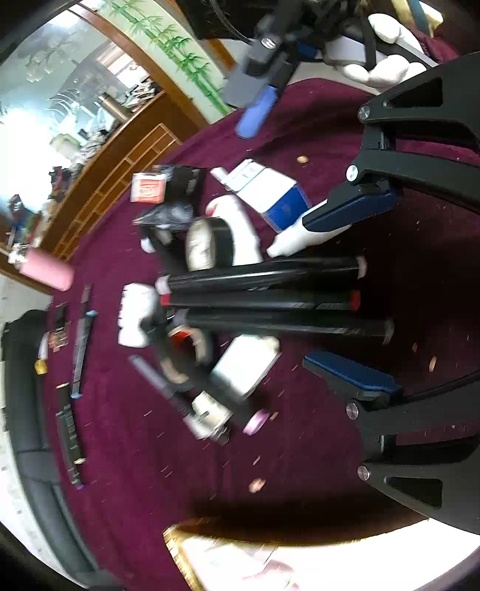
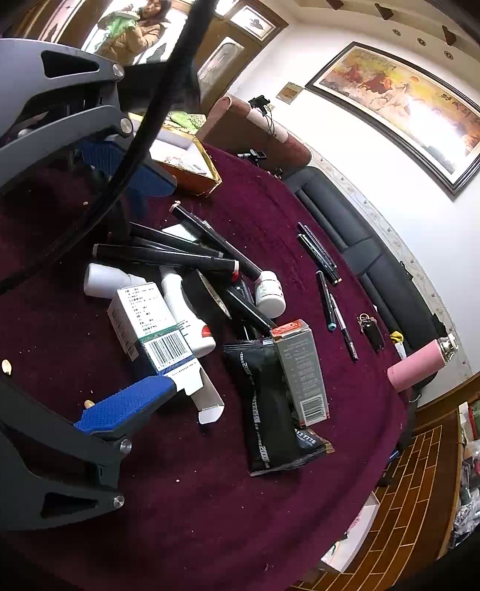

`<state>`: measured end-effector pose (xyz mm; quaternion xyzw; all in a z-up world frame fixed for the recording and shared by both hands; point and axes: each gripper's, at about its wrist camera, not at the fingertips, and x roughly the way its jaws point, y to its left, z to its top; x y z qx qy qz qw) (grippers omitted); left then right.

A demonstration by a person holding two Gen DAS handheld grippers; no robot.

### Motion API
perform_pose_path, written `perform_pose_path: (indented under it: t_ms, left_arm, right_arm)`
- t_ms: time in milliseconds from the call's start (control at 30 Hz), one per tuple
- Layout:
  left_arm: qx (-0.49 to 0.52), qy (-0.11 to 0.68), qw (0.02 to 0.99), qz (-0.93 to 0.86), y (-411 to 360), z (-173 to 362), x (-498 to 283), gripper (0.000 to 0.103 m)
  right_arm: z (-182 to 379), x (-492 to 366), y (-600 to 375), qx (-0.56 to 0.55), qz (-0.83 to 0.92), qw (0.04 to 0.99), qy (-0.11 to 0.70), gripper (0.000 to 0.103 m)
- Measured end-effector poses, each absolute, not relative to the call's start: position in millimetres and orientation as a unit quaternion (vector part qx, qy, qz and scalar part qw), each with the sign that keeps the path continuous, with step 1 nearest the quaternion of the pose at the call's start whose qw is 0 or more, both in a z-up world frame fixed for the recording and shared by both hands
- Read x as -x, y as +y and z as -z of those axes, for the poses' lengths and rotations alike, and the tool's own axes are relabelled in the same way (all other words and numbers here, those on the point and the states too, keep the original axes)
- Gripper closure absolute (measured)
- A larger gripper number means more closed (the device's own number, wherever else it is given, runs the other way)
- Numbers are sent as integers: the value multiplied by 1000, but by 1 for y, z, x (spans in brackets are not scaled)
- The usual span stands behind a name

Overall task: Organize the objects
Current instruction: 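Return the left gripper to the pile and grasp black markers, then lift the black markers with the left gripper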

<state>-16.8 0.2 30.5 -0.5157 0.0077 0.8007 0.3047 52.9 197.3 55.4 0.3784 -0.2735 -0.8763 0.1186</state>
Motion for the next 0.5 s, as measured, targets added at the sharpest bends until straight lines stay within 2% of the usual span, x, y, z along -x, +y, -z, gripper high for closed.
perform_pose_path:
  t_ms: [167, 200, 267, 433, 500]
  left_arm:
    - [499, 24, 275, -822, -3, -28, 35, 45]
    - [495, 40, 270, -825, -2, -28, 32, 49]
    - [492, 76, 269, -825, -3, -25, 25, 72]
    - [484, 107, 283, -821, 4, -23, 15, 91]
    - [477, 132, 281, -822, 10, -25, 15, 92]
  right_arm:
    - [-50, -52, 199, -384, 872, 121, -278, 4]
    - [-49, -53, 199, -386, 872, 120, -278, 4]
    - [-49, -54, 200, -387, 871, 120, -278, 4]
    - [-46, -54, 201, -391, 870, 116, -278, 4]
    - [-44, -52, 200, -395, 867, 116, -281, 4]
